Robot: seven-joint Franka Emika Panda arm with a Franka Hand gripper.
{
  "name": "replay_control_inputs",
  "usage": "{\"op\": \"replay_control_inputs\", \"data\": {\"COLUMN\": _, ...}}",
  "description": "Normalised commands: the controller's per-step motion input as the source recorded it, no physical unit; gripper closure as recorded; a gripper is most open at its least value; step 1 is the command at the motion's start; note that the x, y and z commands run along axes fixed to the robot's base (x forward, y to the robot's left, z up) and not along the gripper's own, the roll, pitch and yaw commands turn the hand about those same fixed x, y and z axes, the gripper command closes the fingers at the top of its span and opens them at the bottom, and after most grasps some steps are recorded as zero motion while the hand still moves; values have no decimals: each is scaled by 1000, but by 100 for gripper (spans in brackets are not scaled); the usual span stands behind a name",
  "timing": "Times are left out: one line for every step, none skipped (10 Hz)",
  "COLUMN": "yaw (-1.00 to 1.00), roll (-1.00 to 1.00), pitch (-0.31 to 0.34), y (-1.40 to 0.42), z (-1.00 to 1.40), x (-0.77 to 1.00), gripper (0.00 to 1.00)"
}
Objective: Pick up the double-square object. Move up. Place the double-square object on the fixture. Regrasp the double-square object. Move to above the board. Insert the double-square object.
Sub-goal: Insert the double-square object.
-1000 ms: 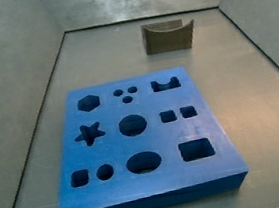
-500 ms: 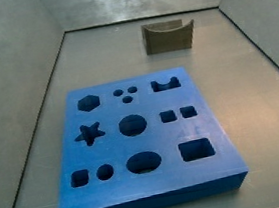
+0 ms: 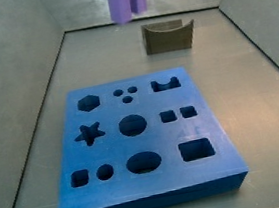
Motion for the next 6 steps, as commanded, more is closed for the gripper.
{"op": "replay_control_inputs", "data": {"yaw": -774, "roll": -100, "pitch": -166, "y": -280, "z": -417, "x": 0, "gripper": 100}}
{"op": "replay_control_inputs", "data": {"yaw": -800, "roll": -103, "pitch": -180, "y": -280, "z": -403, "x": 0, "gripper": 100}}
{"op": "replay_control_inputs", "data": {"yaw": -806, "roll": -74, "pitch": -186, "y": -283, "z": -429, "x": 0, "gripper": 100}}
{"op": "replay_control_inputs", "data": {"yaw": -800, "roll": -63, "pitch": -151, "y": -286, "z": -443, "x": 0, "gripper": 100}}
{"op": "replay_control_inputs", "data": {"yaw": -694, "roll": -57, "pitch": -89, "y": -297, "z": -500, "x": 23, "gripper": 100}}
{"op": "replay_control_inputs", "data": {"yaw": -631, "roll": -26, "pitch": 0, "y": -297, "z": -583, "x": 120, "gripper": 100}}
